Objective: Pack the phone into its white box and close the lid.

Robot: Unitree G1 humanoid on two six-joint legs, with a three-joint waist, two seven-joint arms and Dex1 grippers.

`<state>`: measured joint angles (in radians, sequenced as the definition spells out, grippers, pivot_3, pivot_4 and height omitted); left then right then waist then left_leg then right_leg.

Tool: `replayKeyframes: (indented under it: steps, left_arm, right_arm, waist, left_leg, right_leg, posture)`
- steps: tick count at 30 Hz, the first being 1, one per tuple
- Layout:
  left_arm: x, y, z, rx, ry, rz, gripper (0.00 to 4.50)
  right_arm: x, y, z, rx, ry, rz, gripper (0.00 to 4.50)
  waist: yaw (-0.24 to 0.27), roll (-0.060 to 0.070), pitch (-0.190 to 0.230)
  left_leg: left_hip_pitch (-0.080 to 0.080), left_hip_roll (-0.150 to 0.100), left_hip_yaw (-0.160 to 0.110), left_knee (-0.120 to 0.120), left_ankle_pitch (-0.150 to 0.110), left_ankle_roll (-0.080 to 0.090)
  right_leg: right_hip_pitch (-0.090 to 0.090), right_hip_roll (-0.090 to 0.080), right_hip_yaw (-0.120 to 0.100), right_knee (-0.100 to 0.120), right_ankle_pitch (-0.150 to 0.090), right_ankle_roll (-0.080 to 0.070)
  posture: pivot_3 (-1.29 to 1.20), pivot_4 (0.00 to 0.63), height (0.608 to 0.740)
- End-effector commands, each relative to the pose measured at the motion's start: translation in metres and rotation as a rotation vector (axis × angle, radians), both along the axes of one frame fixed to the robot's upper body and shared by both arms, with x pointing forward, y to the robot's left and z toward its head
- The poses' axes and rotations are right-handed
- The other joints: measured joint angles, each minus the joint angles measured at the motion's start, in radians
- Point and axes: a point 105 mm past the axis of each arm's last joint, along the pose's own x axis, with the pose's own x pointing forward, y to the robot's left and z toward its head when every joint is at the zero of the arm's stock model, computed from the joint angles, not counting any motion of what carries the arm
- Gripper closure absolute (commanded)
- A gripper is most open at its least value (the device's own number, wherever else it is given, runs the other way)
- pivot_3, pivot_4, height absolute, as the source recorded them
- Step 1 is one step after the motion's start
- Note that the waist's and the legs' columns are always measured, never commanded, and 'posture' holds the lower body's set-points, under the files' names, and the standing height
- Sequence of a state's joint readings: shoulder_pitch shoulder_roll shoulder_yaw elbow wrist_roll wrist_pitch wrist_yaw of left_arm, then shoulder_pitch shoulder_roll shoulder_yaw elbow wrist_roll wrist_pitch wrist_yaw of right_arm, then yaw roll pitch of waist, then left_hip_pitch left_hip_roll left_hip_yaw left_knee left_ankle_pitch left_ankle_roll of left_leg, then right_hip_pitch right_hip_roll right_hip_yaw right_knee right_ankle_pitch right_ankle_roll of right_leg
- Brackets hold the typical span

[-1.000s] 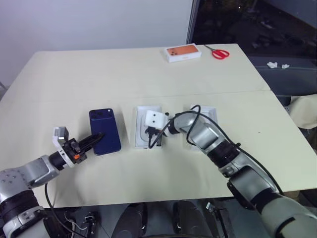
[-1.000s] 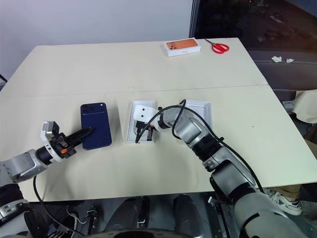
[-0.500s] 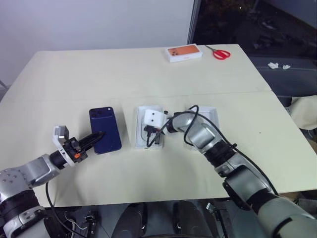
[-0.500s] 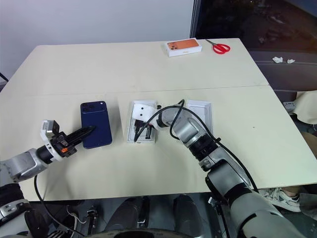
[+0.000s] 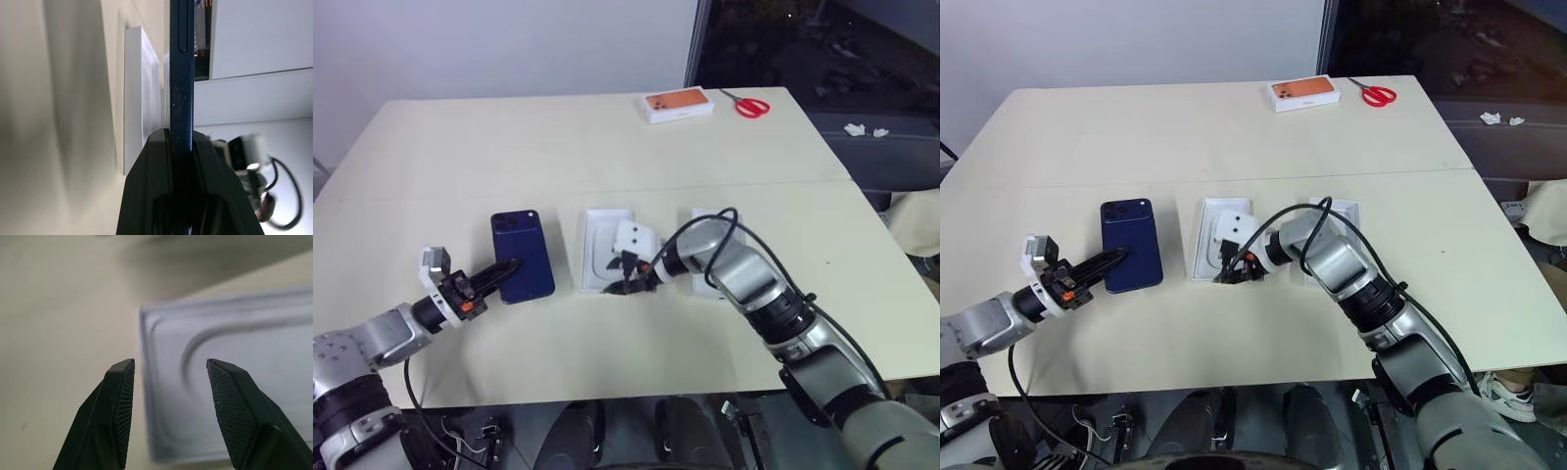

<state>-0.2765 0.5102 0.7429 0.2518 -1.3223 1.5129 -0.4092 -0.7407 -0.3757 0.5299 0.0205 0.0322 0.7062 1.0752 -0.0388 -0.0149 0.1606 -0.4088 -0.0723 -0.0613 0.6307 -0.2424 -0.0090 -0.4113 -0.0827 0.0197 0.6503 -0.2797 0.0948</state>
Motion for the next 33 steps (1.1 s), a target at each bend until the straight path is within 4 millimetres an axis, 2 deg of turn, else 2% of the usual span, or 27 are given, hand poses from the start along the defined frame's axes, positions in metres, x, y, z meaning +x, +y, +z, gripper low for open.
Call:
replayKeyframes:
  steps: [1, 8, 31, 33]
  left_arm:
    - [-0.0009, 0.0001, 0.0168, 0.002, -0.077, -0.01, 4.5]
    - [-0.003, -0.0005, 0.0141, 0.004, -0.069, -0.013, 4.5]
    - [-0.0023, -0.0035, 0.0168, -0.018, -0.074, -0.019, 4.5]
    - [-0.002, -0.0032, 0.017, -0.018, -0.074, -0.016, 4.5]
  right_arm:
    - [-0.0018, 0.0066, 0.0072, 0.003, -0.069, 0.037, 2.08]
    - [0.0012, 0.0044, 0.0007, -0.017, -0.084, 0.026, 2.08]
    - [0.0006, 0.0071, -0.0002, -0.012, -0.071, 0.015, 2.08]
    - [0.0021, 0.0067, -0.0004, -0.016, -0.079, 0.011, 2.59]
  waist:
    - [-0.003, 0.0, 0.0]
    - [0.0, 0.0, 0.0]
    - [0.001, 0.0, 0.0]
    - [0.001, 0.0, 0.0]
  left_leg:
    - [0.0, 0.0, 0.0, 0.0, 0.0, 0.0]
    - [0.0, 0.0, 0.0, 0.0, 0.0, -0.001]
    - [0.0, 0.0, 0.0, 0.0, 0.0, 0.0]
    - [0.0, 0.0, 0.0, 0.0, 0.0, 0.0]
  right_leg:
    - [0.0, 0.0, 0.0, 0.0, 0.0, 0.0]
    - [0.0, 0.0, 0.0, 0.0, 0.0, 0.0]
    - [0.0, 0.0, 0.0, 0.0, 0.0, 0.0]
    - [0.0, 0.0, 0.0, 0.0, 0.0, 0.0]
  posture:
    - [0.0, 0.15, 0.74]
    - [0.0, 0.15, 0.74]
    - [0.0, 0.15, 0.74]
    - [0.0, 0.15, 0.74]
